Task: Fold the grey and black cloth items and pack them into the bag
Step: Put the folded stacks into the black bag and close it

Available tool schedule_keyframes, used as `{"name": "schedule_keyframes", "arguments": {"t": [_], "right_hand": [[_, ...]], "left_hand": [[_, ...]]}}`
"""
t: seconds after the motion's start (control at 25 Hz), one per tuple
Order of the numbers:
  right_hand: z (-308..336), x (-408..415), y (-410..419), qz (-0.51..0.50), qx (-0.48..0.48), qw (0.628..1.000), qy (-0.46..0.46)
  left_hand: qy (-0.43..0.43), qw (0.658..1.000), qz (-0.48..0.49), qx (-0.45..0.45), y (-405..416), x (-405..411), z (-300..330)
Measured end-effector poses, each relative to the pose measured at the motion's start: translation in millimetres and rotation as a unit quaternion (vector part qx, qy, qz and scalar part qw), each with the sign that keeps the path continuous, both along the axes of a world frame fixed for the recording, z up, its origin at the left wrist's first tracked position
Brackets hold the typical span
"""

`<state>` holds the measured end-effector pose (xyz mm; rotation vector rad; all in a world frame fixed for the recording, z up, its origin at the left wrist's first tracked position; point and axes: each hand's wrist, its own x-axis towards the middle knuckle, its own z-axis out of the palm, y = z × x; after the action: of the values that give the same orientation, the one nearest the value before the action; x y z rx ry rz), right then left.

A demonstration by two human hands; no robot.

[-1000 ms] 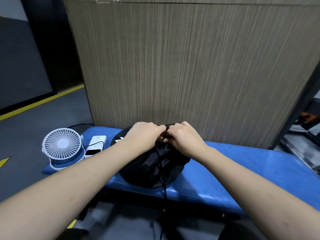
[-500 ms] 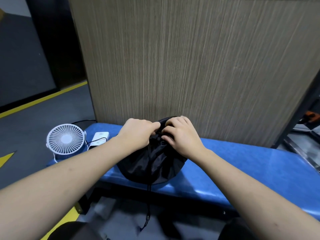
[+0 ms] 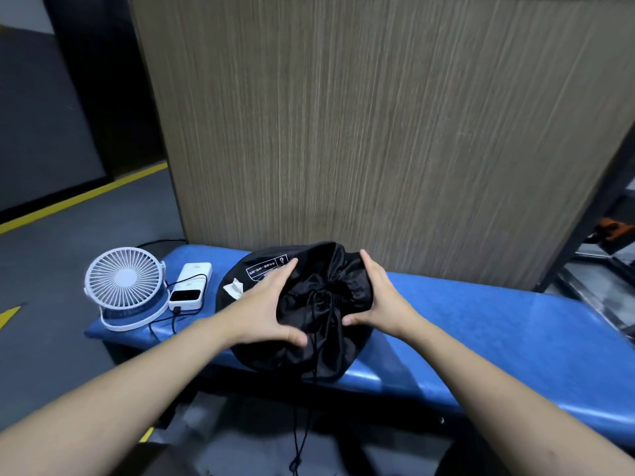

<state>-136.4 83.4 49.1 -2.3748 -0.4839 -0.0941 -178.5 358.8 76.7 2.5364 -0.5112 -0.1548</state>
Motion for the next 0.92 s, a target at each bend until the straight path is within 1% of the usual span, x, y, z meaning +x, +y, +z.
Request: {"name": "schedule_keyframes", "arguments": {"t": [0.08,0.12,0.16,0.24,0.28,0.4,0.52,0.64,0.72,0.8,0.84,0.92], "right_hand": [[1.2,11.0,3.1,0.005,-0.015,1.0,0.012],[0.3,17.5,4.2,0.011,-0.043,0.999,0.023],[-1.9,24.8,4.9,0.019,-0.082,0.996,0.032],[-6.9,38.1,5.6,0.043,-0.158,0.985,0.047],[-9.1,44.4,6.5,0.054,-0.183,0.98,0.057],[-14.8,60.6,10.3,0.071,-0.216,0.97,0.089],[-29.2,76.3,17.5,0.097,-0.192,0.97,0.109],[-48.3,84.6,23.7,0.114,-0.141,0.975,0.129],[-52.2,86.1,25.0,0.112,-0.128,0.976,0.138],[-52.4,83.5,27.0,0.104,-0.107,0.98,0.129],[-53.4,81.3,28.9,0.095,-0.085,0.985,0.119],[-53.9,73.6,33.1,0.085,-0.037,0.991,0.093]], "left_hand": [[-0.026,0.994,0.02,0.101,5.4,-1.3,-13.3],[-0.044,0.989,0.05,0.135,9.2,0.4,-20.0],[-0.055,0.983,0.09,0.149,14.4,3.2,-24.8],[-0.041,0.978,0.155,0.133,27.1,14.6,-34.3],[-0.02,0.979,0.166,0.119,33.6,21.8,-39.3],[0.047,0.985,0.155,0.063,46.1,43.0,-56.2],[0.098,0.985,0.142,0.01,48.6,59.1,-74.4],[0.083,0.986,0.144,0.025,43.0,71.0,-88.6],[0.066,0.987,0.145,0.018,35.9,74.3,-94.0],[0.068,0.985,0.151,-0.04,30.8,74.2,-97.9],[0.071,0.982,0.16,-0.078,28.5,72.9,-98.8],[0.074,0.973,0.18,-0.126,25.5,70.9,-99.7]]}}
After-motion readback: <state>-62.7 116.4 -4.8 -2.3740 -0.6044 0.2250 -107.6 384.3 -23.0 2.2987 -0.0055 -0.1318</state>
